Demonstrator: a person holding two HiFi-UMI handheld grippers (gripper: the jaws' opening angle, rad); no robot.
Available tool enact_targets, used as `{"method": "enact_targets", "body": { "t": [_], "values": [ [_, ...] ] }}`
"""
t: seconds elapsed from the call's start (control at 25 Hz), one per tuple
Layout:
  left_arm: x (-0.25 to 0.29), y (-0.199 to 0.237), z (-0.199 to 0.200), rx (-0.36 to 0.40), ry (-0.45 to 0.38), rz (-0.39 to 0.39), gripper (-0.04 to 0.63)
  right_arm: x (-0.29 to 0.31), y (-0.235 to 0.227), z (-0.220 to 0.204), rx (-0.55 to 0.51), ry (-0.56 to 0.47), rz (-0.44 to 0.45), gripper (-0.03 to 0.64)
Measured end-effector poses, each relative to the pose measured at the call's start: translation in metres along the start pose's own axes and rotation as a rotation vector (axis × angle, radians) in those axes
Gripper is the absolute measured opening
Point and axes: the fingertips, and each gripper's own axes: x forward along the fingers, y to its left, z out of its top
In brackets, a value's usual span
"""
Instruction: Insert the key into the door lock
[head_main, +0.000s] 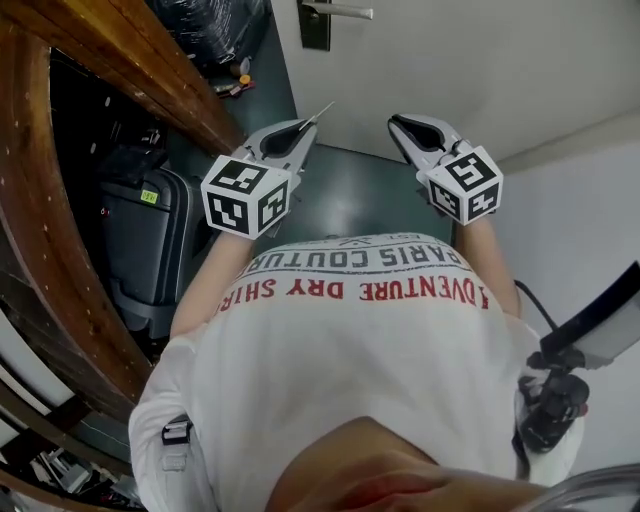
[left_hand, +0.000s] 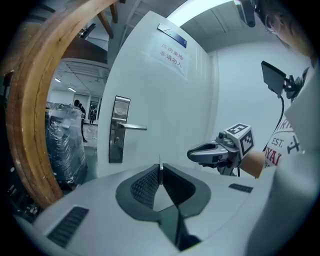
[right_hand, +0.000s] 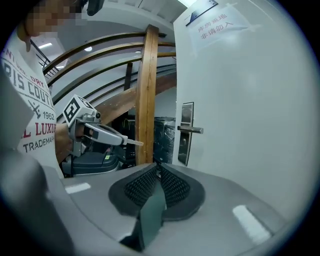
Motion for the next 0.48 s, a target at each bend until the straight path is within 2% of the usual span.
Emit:
{"method": "enact_targets", "body": {
  "t": [0.12,0.28,0.48],
  "values": [
    [0.016,0.024,0.005,-0.001,0.003,0.001,0.023,0.021,-0.02,0.01,-0.01,-0.022,-0.018,0.005],
    [0.035,0.039,0.003,-0.032,0.025,-0.01,0.023,0.04,-0.043,0.028,-0.055,-0.047,-0.031,0.055],
    [0.053,0.053,0.009,-0.046,0.031,-0.002,0.023,0.07,-0.097,0.066,-0.082,-0.109,-0.064,0.106]
  ]
}}
